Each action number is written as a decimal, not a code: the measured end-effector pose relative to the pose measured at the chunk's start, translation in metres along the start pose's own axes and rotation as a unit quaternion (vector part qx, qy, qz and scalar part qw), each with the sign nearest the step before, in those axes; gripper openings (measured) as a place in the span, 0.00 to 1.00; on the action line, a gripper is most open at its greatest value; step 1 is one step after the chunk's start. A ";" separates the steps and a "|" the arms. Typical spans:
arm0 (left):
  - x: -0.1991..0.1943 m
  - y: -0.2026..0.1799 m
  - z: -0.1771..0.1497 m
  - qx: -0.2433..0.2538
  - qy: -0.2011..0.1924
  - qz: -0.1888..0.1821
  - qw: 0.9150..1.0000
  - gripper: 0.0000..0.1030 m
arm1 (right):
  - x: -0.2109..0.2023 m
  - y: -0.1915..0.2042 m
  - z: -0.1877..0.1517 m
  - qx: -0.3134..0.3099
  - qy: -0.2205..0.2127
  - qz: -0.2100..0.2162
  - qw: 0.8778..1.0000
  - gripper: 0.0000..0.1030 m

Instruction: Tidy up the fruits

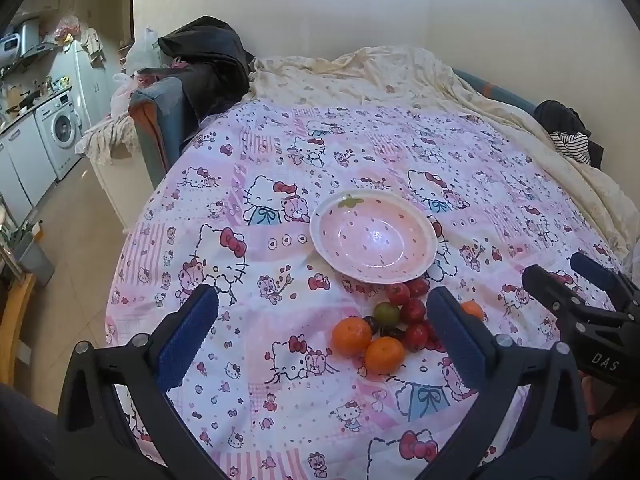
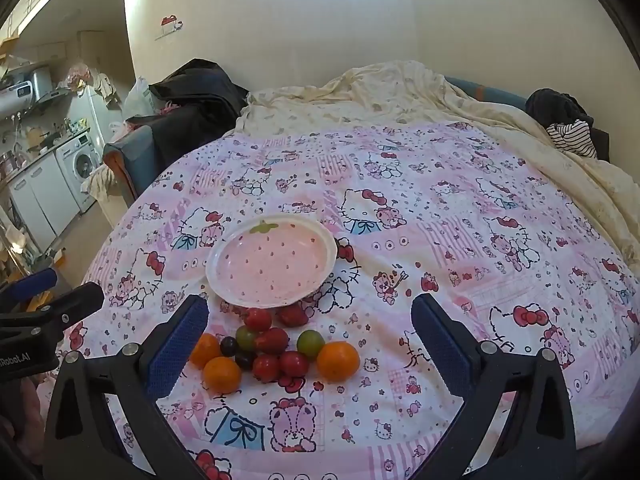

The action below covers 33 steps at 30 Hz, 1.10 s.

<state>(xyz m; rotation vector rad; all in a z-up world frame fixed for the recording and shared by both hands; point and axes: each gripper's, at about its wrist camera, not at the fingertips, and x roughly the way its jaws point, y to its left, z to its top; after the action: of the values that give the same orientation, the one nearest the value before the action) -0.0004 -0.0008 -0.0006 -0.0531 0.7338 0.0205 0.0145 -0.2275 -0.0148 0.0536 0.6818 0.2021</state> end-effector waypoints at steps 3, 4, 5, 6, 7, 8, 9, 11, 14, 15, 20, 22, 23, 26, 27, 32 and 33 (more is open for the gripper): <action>0.001 -0.003 0.000 0.001 0.001 0.002 1.000 1.00 | 0.000 0.000 0.000 0.003 0.000 0.001 1.000 1.00; 0.001 -0.004 0.000 0.001 0.000 0.003 1.000 1.00 | 0.000 0.000 0.000 0.004 0.000 0.001 1.000 1.00; 0.002 -0.005 0.000 0.000 0.000 0.003 1.000 1.00 | 0.000 0.000 0.001 0.004 0.000 0.001 1.000 1.00; 0.003 -0.007 0.000 0.000 0.000 0.004 1.000 1.00 | 0.000 0.000 0.001 0.004 0.000 0.001 1.000 1.00; 0.004 -0.006 -0.001 0.002 0.000 0.004 1.000 1.00 | 0.000 0.000 0.001 0.004 0.000 0.001 1.000 1.00; 0.000 -0.003 0.000 0.002 0.000 0.005 1.000 1.00 | 0.000 0.000 0.001 0.004 0.000 0.002 1.000 1.00; 0.001 -0.003 -0.001 0.001 0.000 0.005 1.000 1.00 | 0.000 0.000 0.001 0.003 0.000 0.002 1.000 1.00; 0.002 -0.001 -0.001 0.001 -0.001 0.002 1.000 1.00 | 0.000 0.000 0.000 0.004 0.000 0.002 1.000 1.00; 0.002 0.000 -0.002 0.002 -0.004 0.001 1.000 1.00 | 0.000 0.000 0.000 0.004 0.000 0.002 1.000 1.00; 0.001 0.000 0.000 0.001 -0.003 0.003 1.000 1.00 | 0.000 0.000 0.000 0.004 0.000 0.001 1.000 1.00; 0.001 -0.001 0.000 0.002 -0.003 0.003 1.000 1.00 | 0.000 0.000 0.000 0.003 0.000 0.002 1.000 1.00; 0.000 -0.001 -0.001 0.001 -0.003 0.002 1.000 1.00 | 0.000 0.000 0.000 0.004 0.000 0.002 1.000 1.00; -0.001 0.001 -0.001 -0.002 -0.002 -0.001 1.000 1.00 | 0.000 0.000 0.000 0.004 0.000 0.002 1.000 1.00; -0.002 0.003 -0.001 -0.008 -0.003 -0.003 1.000 1.00 | 0.000 0.000 0.000 0.003 0.000 0.002 1.000 1.00; -0.002 0.002 -0.001 -0.007 -0.003 -0.002 1.000 1.00 | 0.001 0.000 0.000 0.003 0.000 0.002 1.000 1.00; -0.002 0.004 -0.001 -0.006 -0.006 -0.001 1.000 1.00 | 0.002 0.001 -0.001 0.000 0.000 0.001 1.000 1.00; -0.003 0.004 0.000 -0.008 -0.007 -0.002 1.000 1.00 | 0.002 0.001 -0.001 0.000 0.001 0.001 1.000 1.00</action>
<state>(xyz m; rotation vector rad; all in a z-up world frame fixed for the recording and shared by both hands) -0.0027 0.0031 0.0008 -0.0690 0.7202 0.0235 0.0151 -0.2260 -0.0161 0.0553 0.6829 0.2045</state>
